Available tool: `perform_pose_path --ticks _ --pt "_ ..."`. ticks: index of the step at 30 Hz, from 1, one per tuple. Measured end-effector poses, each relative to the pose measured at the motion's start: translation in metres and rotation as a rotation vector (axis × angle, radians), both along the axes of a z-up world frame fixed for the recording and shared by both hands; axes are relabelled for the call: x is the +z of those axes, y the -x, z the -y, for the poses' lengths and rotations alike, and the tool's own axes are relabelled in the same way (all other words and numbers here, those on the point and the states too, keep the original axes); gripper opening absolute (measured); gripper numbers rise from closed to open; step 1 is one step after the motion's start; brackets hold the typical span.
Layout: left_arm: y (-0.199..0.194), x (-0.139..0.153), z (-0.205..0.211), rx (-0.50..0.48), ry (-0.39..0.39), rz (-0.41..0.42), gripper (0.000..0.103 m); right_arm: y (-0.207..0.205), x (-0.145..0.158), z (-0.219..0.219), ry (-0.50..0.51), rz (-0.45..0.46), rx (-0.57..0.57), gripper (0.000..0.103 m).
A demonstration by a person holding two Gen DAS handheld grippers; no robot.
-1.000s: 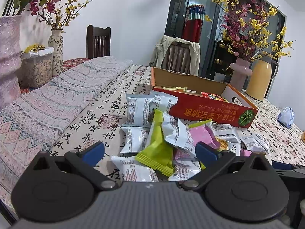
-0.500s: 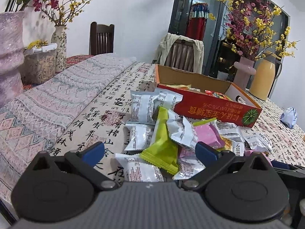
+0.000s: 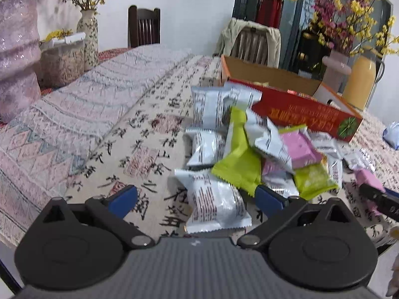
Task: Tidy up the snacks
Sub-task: 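Grasp the pink pastry pack with the right gripper while the left grasps a white wrapper, then carry the pink pack and white wrapper over the box with both grippers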
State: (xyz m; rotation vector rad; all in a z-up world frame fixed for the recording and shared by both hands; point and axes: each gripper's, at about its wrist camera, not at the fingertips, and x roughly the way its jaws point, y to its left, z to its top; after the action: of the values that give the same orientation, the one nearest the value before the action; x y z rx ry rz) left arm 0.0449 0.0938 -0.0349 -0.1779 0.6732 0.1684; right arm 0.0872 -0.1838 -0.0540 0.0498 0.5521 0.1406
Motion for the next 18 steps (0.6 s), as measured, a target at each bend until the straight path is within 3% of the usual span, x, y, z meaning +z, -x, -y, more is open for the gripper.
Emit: perform_pose_path --ticks 2,7,10,18 --pt "-0.004 -0.004 0.004 0.006 -0.006 -0.024 0.087 0.002 0.001 0.000 0.000 0.005 0.004 0.061" --pt "-0.008 -0.008 0.013 -0.007 -0.024 -0.040 0.070 0.005 0.000 0.000 -0.005 0.003 0.011 0.061" --pt "-0.011 -0.010 0.015 -0.003 -0.046 -0.038 0.051 0.005 -0.001 0.000 -0.009 0.003 0.012 0.061" --pt "-0.006 -0.008 0.004 0.006 -0.062 -0.011 0.044 0.008 0.000 0.001 -0.014 0.007 0.020 0.061"
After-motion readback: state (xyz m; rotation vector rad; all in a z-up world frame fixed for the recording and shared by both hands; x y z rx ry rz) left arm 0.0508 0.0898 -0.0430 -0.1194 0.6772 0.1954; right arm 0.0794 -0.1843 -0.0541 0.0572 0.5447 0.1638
